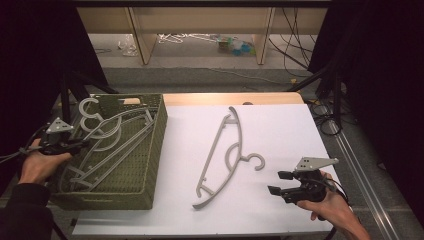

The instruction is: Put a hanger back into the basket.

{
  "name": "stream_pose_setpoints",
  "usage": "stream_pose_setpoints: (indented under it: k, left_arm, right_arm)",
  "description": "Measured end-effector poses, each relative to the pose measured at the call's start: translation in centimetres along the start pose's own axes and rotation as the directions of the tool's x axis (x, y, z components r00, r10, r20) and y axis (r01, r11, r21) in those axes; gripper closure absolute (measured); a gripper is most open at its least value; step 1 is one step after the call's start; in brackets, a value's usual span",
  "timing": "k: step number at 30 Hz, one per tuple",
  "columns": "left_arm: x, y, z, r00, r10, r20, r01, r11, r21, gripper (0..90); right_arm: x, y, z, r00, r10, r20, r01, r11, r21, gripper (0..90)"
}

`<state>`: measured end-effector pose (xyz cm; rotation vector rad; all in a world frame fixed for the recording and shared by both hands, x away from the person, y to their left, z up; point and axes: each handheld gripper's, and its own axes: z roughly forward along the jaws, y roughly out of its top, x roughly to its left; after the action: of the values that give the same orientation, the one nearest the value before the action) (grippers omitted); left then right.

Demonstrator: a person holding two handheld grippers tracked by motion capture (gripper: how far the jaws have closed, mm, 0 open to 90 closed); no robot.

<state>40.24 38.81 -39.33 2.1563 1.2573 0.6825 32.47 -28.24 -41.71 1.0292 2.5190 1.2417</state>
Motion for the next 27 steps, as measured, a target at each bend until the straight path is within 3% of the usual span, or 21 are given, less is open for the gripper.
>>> stream_pose_setpoints:
  k: [3, 4, 7, 12, 15, 17, 20, 21, 22, 23, 25, 26, 27]
  left_arm:
    - [-0.4, 0.3, 0.8, 1.0000, -0.003, 0.009, 0.002, 0.9983, 0.058, 78.7]
    - [-0.4, 0.4, 0.8, 0.9999, 0.014, 0.010, -0.015, 0.9958, 0.090, 78.4]
    - [-0.5, 0.4, 1.0, 0.9995, 0.015, 0.027, -0.018, 0.9947, 0.101, 77.4]
    - [-0.2, 0.3, 0.3, 0.9979, -0.057, 0.031, 0.055, 0.9976, 0.042, 67.4]
    - [-0.1, 0.2, -0.5, 0.9951, -0.095, 0.027, 0.095, 0.9953, 0.020, 61.8]
    - [-0.2, 0.2, -0.8, 0.9943, -0.102, 0.031, 0.102, 0.9947, 0.008, 57.4]
    - [-1.3, 0.3, -1.7, 0.9898, -0.130, 0.059, 0.134, 0.9891, -0.062, 51.5]
    - [-1.6, 0.4, -2.0, 0.9903, -0.124, 0.063, 0.128, 0.9898, -0.063, 49.7]
    - [-2.1, 0.5, -2.2, 0.9885, -0.132, 0.074, 0.137, 0.9878, -0.074, 47.4]
    - [-2.8, 0.5, -2.3, 0.9828, -0.164, 0.085, 0.173, 0.9782, -0.115, 45.7]
    - [-4.1, 0.6, -2.8, 0.9792, -0.174, 0.104, 0.189, 0.9685, -0.162, 43.4]
    - [-4.1, 0.6, -2.8, 0.9792, -0.174, 0.104, 0.189, 0.9685, -0.162, 42.6]
    - [-5.3, 0.7, -3.2, 0.9759, -0.181, 0.121, 0.202, 0.9600, -0.193, 41.5]
  right_arm:
    - [0.0, 0.0, 0.1, 1.0000, -0.003, 0.005, 0.003, 1.000, 0.005, 33.2]
    - [-0.1, -0.1, 0.1, 0.9999, -0.010, 0.002, 0.010, 1.000, -0.004, 33.2]
    - [-0.1, -0.1, 0.0, 1.0000, 0.004, -0.002, -0.004, 1.000, 0.001, 33.2]
    - [-0.1, -0.1, 0.0, 1.0000, 0.006, 0.000, -0.006, 1.000, 0.002, 33.2]
    - [-0.1, -0.1, 0.0, 0.9999, 0.013, 0.004, -0.013, 1.000, 0.001, 33.2]
    - [-0.1, -0.1, 0.1, 0.9997, 0.023, 0.010, -0.023, 1.000, 0.003, 33.0]
    - [-0.1, -0.1, 0.3, 0.9993, 0.036, 0.012, -0.036, 0.999, 0.003, 32.7]
    - [-0.1, -0.2, 0.4, 0.9993, 0.035, 0.016, -0.035, 0.999, 0.001, 32.2]
    - [-0.1, -0.2, 0.4, 0.9991, 0.039, 0.018, -0.039, 0.999, -0.001, 32.0]
    - [-0.1, -0.2, 0.4, 0.9985, 0.049, 0.024, -0.049, 0.999, -0.005, 31.9]
    - [-0.1, -0.2, 0.4, 0.9980, 0.050, 0.039, -0.049, 0.999, -0.020, 31.4]
    - [-0.1, -0.2, 0.4, 0.9976, 0.058, 0.038, -0.056, 0.998, -0.029, 31.1]
    - [0.0, -0.1, 0.3, 0.9964, 0.070, 0.047, -0.069, 0.997, -0.030, 30.7]
